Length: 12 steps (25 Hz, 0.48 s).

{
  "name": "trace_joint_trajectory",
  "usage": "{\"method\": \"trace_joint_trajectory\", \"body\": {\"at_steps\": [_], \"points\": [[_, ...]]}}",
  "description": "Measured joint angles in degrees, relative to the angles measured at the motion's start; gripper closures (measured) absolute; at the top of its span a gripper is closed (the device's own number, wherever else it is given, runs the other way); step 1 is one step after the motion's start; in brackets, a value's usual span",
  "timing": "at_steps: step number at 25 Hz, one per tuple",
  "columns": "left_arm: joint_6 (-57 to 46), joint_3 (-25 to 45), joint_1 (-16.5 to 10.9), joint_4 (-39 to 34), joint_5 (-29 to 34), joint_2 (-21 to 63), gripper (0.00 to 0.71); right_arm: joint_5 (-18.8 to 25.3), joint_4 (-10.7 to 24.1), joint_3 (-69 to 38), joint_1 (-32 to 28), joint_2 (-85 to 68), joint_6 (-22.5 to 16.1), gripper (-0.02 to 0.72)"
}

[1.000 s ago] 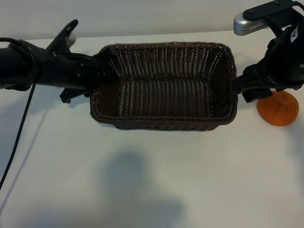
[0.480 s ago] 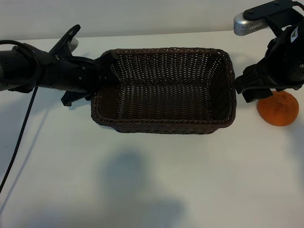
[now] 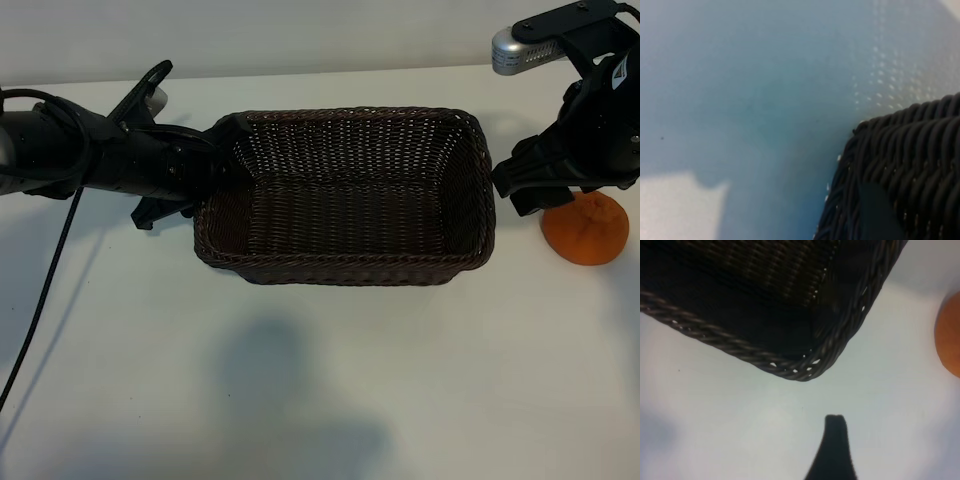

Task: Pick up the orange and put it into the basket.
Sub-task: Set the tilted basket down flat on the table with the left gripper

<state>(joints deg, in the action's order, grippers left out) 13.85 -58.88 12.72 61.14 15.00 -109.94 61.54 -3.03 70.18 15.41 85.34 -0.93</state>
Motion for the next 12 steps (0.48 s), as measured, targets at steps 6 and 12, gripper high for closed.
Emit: {"method": "trace_joint_trajectory", "body": {"at_steps": [6, 12], "points": [[0.0, 0.0, 0.0, 0.2, 0.0, -0.2, 0.350, 0.0, 0.1, 0.0, 0.0, 0.0, 0.0, 0.122], [0.0, 0.0, 0.0, 0.2, 0.3, -0.3, 0.349, 0.0, 0.1, 0.0, 0.0, 0.0, 0.0, 0.122]]}}
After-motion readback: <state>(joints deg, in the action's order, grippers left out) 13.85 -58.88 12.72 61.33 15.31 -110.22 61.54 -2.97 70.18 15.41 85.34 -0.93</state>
